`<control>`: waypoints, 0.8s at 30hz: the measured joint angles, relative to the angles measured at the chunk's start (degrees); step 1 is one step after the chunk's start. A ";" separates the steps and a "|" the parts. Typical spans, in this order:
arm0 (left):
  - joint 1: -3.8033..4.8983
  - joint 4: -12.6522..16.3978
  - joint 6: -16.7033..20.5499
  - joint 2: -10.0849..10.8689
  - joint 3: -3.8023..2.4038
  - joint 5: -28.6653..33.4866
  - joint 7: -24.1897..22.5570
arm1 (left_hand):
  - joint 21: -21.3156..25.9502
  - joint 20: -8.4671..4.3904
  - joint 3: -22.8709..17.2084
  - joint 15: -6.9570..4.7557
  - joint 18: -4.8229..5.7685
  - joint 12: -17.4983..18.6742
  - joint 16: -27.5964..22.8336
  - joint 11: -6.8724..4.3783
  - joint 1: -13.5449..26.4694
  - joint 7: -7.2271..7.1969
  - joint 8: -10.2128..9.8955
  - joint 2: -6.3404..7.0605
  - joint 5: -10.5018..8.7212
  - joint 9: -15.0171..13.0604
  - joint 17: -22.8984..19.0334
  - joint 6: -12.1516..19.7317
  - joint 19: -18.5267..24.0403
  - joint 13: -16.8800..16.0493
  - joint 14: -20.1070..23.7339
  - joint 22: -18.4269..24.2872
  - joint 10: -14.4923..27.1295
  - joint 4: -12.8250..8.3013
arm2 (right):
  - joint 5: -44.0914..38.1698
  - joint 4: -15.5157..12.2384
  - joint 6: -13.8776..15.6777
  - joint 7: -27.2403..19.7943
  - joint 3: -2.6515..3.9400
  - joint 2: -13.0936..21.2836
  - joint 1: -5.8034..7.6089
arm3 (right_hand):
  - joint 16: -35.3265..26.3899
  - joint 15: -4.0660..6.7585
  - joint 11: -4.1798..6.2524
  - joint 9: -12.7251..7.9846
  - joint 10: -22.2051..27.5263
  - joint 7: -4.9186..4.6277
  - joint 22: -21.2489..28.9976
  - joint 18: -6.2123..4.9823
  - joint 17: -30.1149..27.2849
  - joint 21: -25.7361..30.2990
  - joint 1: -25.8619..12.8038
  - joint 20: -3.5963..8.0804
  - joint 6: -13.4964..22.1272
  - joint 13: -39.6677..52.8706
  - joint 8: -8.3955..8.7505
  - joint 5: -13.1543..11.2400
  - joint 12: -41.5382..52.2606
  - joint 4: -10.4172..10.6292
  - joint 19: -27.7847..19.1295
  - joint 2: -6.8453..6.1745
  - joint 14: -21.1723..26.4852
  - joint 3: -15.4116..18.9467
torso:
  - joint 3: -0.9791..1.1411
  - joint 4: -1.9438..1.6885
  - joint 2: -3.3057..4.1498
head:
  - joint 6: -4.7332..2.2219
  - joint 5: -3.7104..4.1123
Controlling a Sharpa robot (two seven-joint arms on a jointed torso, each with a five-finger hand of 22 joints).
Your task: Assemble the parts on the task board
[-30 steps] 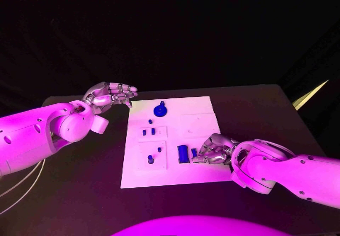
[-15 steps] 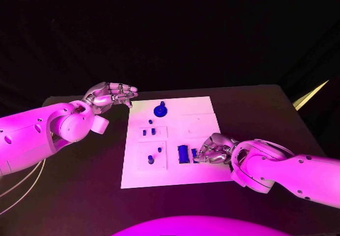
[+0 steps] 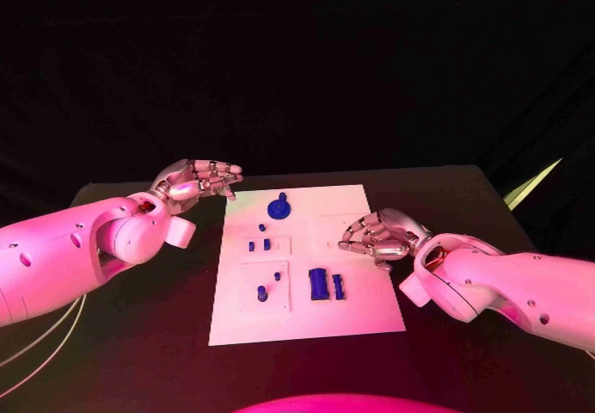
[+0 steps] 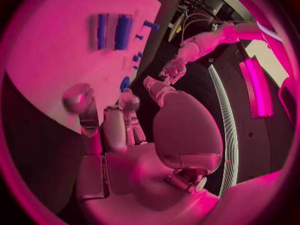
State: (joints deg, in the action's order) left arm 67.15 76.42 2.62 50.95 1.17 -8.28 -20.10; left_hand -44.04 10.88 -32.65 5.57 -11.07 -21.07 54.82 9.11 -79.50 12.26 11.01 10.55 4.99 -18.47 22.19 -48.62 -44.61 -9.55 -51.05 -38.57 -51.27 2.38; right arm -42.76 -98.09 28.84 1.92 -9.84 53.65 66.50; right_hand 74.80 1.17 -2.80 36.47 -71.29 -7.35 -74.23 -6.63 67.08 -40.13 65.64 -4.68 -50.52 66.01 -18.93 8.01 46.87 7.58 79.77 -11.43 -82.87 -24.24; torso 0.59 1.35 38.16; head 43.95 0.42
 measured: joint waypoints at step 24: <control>-2.74 -9.24 12.23 -8.85 0.06 9.42 -8.61 | 41.36 -4.81 21.04 -2.10 6.44 17.53 -49.18 -4.92 17.37 -8.79 -5.73 -7.09 -2.69 12.81 -17.63 31.32 29.16 7.57 35.30 34.44 30.91 0.15 | 29.71 33.46 -7.24 -24.52 2.44 -14.19 1.74 | -69.73 -3.96 -1.04 -27.51 47.33 3.24 65.39 1.44 -57.61 37.71 -8.87 -0.77 32.07 -61.02 13.54 -5.17 -43.19 -5.23 -56.46 7.37 60.59 9.84 | -0.60 0.38 -3.21 | -9.37 0.05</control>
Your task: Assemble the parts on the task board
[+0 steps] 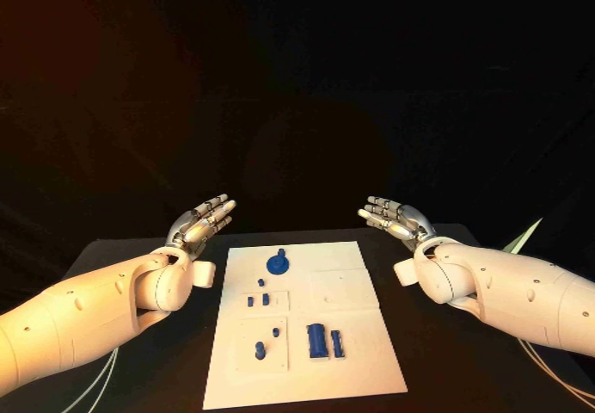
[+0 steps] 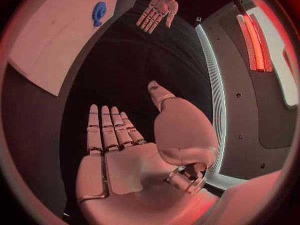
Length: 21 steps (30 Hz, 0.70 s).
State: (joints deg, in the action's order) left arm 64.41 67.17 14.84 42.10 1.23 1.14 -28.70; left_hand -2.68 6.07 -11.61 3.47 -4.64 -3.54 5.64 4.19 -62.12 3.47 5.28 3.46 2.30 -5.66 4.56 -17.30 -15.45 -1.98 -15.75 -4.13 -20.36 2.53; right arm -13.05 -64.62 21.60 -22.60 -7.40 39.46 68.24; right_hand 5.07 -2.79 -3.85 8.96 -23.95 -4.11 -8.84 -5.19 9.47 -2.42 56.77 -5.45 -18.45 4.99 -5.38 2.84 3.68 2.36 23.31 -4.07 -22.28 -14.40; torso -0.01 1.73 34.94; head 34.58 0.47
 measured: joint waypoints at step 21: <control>-3.99 21.00 26.82 2.41 -1.08 -0.92 -0.79 | 1.48 -5.35 7.67 -3.19 2.96 2.77 -4.90 -3.68 58.57 -3.07 -3.98 -3.63 -1.35 4.73 -3.76 15.39 13.93 1.28 14.29 3.29 18.03 -2.92 | 12.44 -24.34 21.51 -6.61 7.17 5.03 -7.80 | -4.08 2.51 3.56 -8.22 21.33 3.62 8.00 3.11 -8.60 1.50 -52.84 4.89 17.38 -4.33 4.21 -1.88 -2.81 -1.96 -20.86 3.76 20.48 11.10 | 0.01 -1.70 -3.69 | -0.20 -0.47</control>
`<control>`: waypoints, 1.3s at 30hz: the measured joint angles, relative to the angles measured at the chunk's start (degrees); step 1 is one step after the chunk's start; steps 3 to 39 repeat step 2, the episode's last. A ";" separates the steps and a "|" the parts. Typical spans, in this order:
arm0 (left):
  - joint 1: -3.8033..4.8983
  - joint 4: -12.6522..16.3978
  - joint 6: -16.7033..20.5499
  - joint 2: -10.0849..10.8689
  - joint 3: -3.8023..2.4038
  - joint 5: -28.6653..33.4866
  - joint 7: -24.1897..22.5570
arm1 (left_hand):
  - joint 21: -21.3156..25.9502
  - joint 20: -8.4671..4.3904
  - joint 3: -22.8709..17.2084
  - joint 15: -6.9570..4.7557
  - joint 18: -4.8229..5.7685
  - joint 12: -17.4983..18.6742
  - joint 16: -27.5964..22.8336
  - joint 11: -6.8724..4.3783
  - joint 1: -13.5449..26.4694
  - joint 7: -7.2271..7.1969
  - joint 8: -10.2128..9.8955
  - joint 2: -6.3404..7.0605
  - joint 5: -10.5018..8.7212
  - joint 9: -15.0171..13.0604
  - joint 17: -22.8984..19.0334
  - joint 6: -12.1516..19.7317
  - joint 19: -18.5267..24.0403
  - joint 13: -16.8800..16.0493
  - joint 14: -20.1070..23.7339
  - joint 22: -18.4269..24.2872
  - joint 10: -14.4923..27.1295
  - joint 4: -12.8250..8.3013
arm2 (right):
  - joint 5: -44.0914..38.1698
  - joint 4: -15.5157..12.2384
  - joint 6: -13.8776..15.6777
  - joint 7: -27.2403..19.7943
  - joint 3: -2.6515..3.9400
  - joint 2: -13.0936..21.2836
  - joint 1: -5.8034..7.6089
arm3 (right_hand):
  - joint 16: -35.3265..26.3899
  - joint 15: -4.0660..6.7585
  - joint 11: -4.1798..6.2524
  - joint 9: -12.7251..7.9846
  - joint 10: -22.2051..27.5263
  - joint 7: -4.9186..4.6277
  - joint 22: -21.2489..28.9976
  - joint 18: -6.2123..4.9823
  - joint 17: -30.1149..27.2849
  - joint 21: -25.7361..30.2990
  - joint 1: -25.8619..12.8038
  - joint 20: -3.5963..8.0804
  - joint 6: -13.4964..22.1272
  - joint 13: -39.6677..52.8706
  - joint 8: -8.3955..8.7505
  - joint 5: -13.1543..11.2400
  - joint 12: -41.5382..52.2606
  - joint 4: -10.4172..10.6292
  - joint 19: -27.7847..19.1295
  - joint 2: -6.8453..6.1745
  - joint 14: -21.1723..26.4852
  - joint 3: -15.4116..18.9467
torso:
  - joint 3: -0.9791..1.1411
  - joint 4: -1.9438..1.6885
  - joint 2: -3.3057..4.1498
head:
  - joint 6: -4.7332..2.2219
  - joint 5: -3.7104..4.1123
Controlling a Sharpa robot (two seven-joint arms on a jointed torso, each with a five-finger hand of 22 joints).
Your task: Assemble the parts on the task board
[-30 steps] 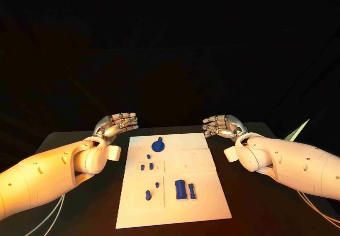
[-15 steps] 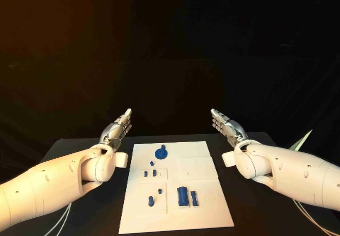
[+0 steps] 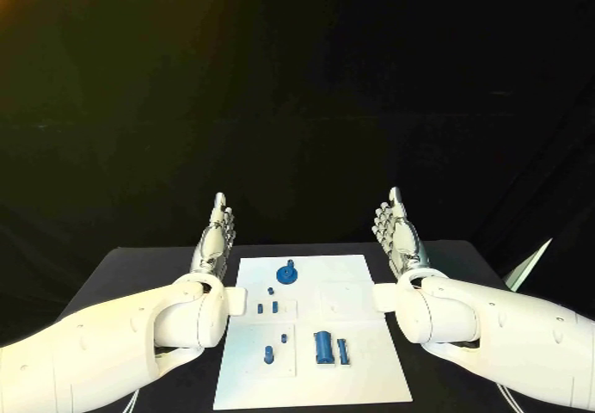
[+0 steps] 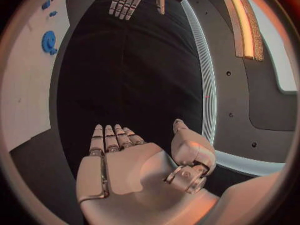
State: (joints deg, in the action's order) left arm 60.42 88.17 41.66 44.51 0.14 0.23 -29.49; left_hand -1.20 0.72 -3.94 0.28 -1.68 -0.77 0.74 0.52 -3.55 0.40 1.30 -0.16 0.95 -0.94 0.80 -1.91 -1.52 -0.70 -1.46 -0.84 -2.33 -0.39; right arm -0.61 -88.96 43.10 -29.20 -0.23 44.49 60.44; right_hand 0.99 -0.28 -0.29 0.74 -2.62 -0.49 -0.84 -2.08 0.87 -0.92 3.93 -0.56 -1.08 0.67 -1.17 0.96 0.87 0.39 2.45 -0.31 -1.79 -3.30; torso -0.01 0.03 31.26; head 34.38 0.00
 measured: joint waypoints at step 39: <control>-0.16 0.94 1.29 0.11 -0.05 -0.05 -0.05 | 0.00 0.00 0.01 -0.15 0.00 0.00 0.00 -0.01 0.88 -0.22 0.00 -0.08 -0.01 0.11 -0.10 0.22 0.01 0.01 0.19 0.02 0.01 0.00 | 0.42 -0.67 0.66 -0.25 0.15 0.12 -0.20 | -0.42 0.48 0.18 -0.25 1.37 0.09 0.33 0.00 -0.41 0.00 -3.38 0.28 0.48 -0.24 0.01 0.00 0.00 -0.08 -1.12 0.38 0.52 0.09 | 0.00 -0.01 -0.03 | 0.00 0.00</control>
